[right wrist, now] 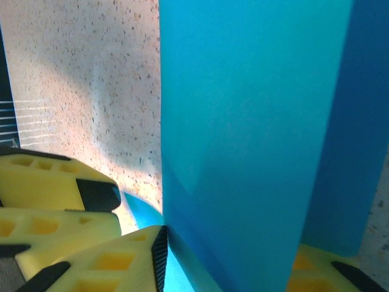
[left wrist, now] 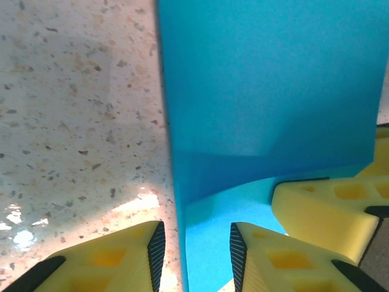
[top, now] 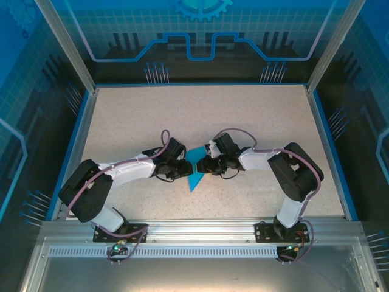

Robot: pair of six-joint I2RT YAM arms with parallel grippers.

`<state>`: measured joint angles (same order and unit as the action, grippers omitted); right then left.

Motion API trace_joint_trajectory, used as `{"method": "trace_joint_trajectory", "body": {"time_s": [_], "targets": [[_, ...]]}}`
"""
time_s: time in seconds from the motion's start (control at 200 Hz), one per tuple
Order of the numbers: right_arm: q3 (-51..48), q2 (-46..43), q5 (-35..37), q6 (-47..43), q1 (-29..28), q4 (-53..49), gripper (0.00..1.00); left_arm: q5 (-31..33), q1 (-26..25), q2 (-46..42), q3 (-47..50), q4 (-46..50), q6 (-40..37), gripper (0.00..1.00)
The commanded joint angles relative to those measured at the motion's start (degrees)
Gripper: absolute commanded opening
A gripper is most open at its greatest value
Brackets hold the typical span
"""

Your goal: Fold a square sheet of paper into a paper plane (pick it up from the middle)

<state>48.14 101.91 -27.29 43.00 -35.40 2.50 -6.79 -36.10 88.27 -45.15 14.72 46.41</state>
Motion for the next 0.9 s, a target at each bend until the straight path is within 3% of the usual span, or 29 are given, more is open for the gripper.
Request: {"method": "trace_joint_trajectory", "body": {"time_s": [0.0,0.155,0.315,0.455,0.665,0.895], "targets": [[1.34,1.75,-1.8,-1.0,-0.91,1.18,0.27,0.97,0.54,1.29,1.11,1.43,-0.53,0.35],[0.54,0.25,0.22,0.72,-1.07,1.51,0.12,0.72,0.68,0.15,1.2,1.36,-0.71,0.36],[-0.93,-6.5,10.34,4.57,-2.39,-3.06,0.02,0.72,0.52,-3.52,2.02,1.14,-1.8,0.42],[-2.02,-13.19,19.71,9.53,-4.74,-8.68,0.0,0.68,0.59,-7.52,3.35,-0.05,-2.94,0.5],[-1.13,-20.39,30.78,17.8,-9.04,-15.79,0.0,0.6,0.31,-13.79,5.35,-3.14,-5.85,0.7],[5.81,-22.77,41.7,20.06,-11.73,-24.87,0.01,0.89,0.32,-19.16,6.8,-6.0,-9.27,0.77]]}}
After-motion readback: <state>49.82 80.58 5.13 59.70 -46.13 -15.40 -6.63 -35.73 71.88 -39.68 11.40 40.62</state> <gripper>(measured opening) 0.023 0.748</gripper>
